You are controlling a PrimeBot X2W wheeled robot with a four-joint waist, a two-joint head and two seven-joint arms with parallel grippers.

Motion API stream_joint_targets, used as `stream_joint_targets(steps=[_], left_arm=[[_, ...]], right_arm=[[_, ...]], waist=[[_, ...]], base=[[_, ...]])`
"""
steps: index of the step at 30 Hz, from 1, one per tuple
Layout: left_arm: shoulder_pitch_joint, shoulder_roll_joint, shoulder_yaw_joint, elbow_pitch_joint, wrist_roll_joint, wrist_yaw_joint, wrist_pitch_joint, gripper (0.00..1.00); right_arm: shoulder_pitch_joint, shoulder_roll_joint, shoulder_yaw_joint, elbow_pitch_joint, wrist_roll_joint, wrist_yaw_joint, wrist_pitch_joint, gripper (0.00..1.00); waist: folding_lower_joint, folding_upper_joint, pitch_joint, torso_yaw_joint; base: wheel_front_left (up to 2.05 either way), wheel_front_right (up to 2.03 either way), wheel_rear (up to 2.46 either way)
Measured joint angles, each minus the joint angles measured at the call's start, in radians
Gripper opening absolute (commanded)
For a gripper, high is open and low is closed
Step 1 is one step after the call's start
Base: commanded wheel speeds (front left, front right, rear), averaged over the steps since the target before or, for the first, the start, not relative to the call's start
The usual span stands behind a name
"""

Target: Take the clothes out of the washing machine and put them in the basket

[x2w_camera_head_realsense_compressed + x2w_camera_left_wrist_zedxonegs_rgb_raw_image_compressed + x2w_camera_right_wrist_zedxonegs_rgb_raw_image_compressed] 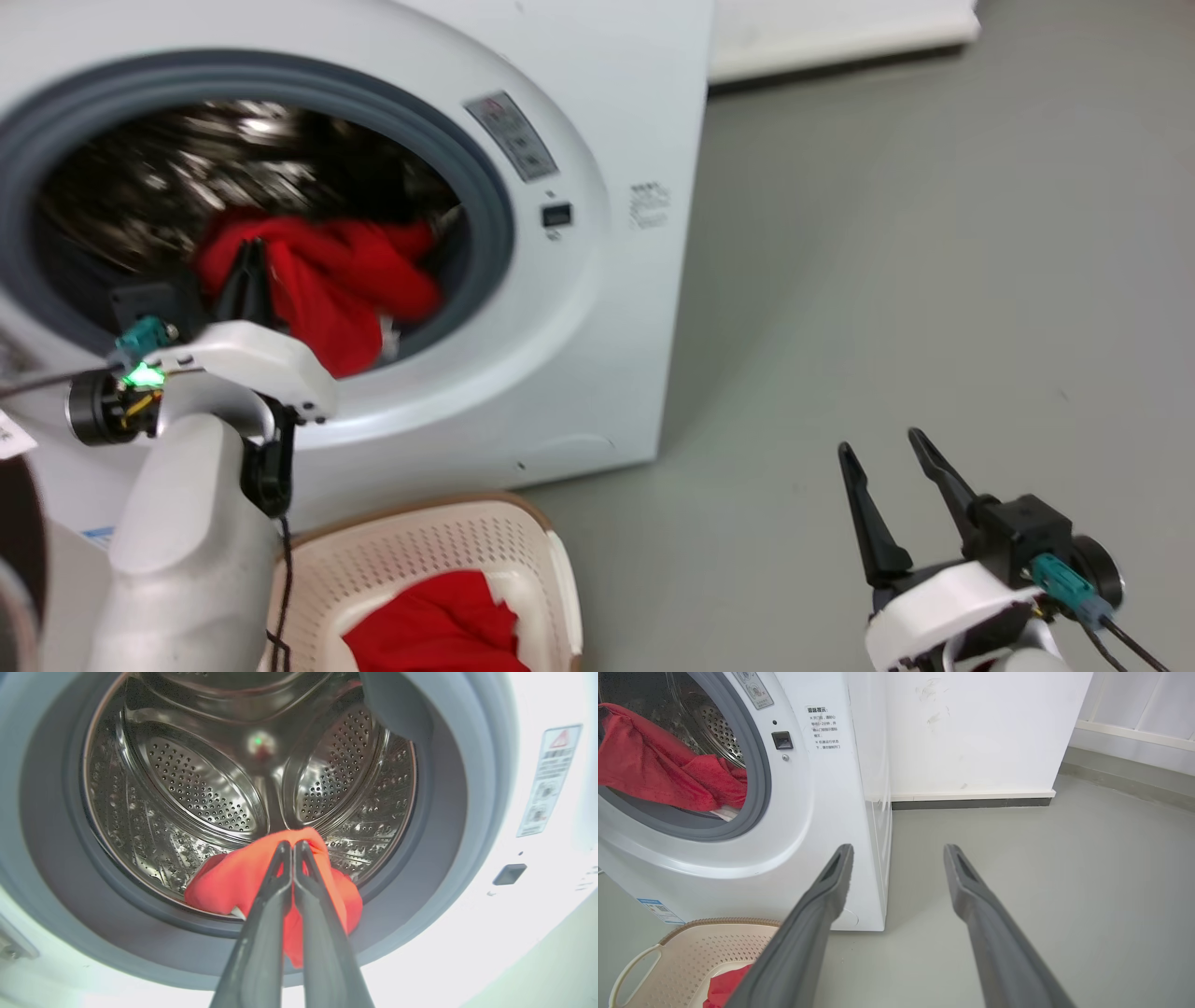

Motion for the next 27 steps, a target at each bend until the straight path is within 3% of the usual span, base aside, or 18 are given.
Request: stream_joint_targets(steps=[9,20,27], left_arm=[[0.156,-0.047,-0.002,-0.309,0.012,-0.004,-0.003,0.00],[0.387,-0.075,-0.043,-0.726,0.022,0.047,0.071,0.00],[0.611,-0.114,-0.067,-0.803,0.009,0.095,0.099,0.00]], right_arm=[[0.078,-0.001,-0.051,-0.108,-0.024,0.000,0.055,1.00],[0.113,-0.001,-0.068,-0.181,-0.030,0.000,0.084,1.00],[0.121,-0.001,-0.054,-0.187,-0.021,0.000,0.083,1.00]], waist=[[0.0000,0.0001,-0.118,0.109],[0.0002,0.0000,-0.139,0.186],[0.0003,0.0000,-0.099,0.190]], base=[[0.00,0.00,0.00],[0.00,0.00,0.00],[0.00,0.00,0.00]])
